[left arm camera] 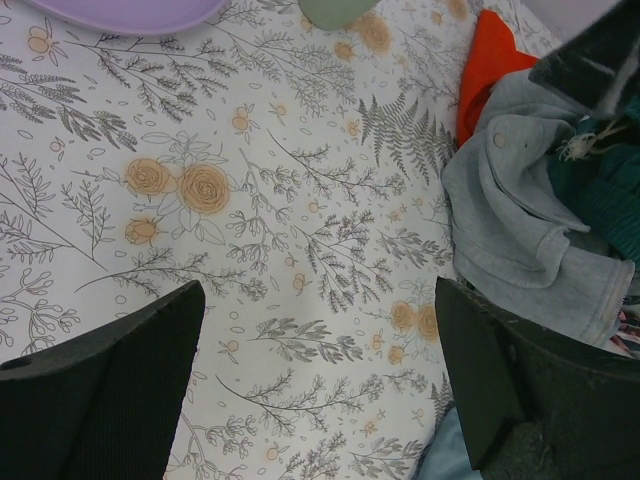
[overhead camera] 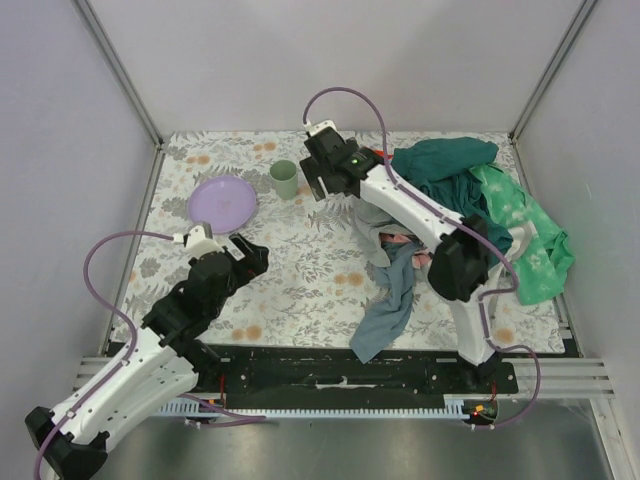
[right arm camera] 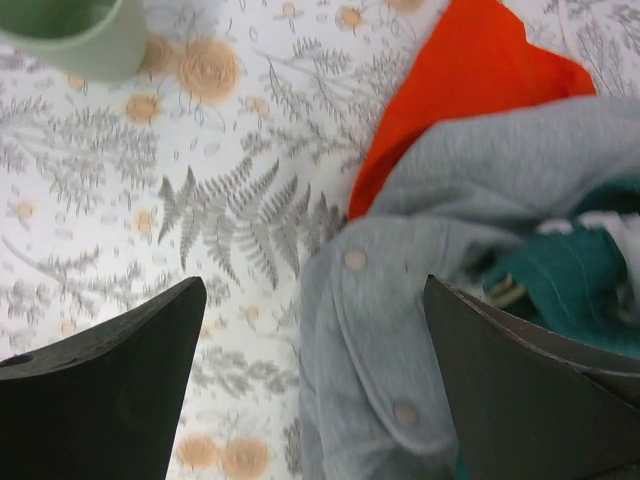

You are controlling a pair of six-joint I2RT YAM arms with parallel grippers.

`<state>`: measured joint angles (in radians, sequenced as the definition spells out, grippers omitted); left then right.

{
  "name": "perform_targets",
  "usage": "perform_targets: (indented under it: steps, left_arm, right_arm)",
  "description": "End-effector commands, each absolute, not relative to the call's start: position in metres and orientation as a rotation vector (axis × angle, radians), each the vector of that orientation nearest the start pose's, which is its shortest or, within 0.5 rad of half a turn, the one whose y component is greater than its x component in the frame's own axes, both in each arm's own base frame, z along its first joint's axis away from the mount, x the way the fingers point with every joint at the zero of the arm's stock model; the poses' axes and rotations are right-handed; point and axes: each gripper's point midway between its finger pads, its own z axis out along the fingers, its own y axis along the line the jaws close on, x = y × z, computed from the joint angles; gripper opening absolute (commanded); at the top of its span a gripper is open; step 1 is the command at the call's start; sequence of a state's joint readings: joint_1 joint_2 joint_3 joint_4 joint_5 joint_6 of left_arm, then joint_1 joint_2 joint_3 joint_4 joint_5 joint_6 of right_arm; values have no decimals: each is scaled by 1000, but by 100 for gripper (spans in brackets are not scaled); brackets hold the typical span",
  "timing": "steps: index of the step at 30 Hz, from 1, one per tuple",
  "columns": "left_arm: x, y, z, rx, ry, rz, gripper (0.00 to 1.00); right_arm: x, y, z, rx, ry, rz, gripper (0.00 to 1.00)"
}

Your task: Pick out a specific cloth from the pile

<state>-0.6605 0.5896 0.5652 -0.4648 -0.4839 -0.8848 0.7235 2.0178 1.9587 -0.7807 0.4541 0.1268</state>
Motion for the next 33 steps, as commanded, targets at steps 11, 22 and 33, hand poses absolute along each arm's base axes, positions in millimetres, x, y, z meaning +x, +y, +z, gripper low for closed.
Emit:
perform_targets:
  steps: [11, 22, 33]
  left_arm:
    - [233, -121, 159, -491, 2014, -494, 100]
    - [237, -130, 153, -463, 2045, -493, 100]
    - [247, -132, 154, -453, 2055, -447, 100]
  right_arm:
    - [568, 258, 105, -409, 2291, -171, 89]
    - [616, 276, 78, -345, 2175, -22, 81]
    - [606, 202, 33, -150, 2381, -137, 80]
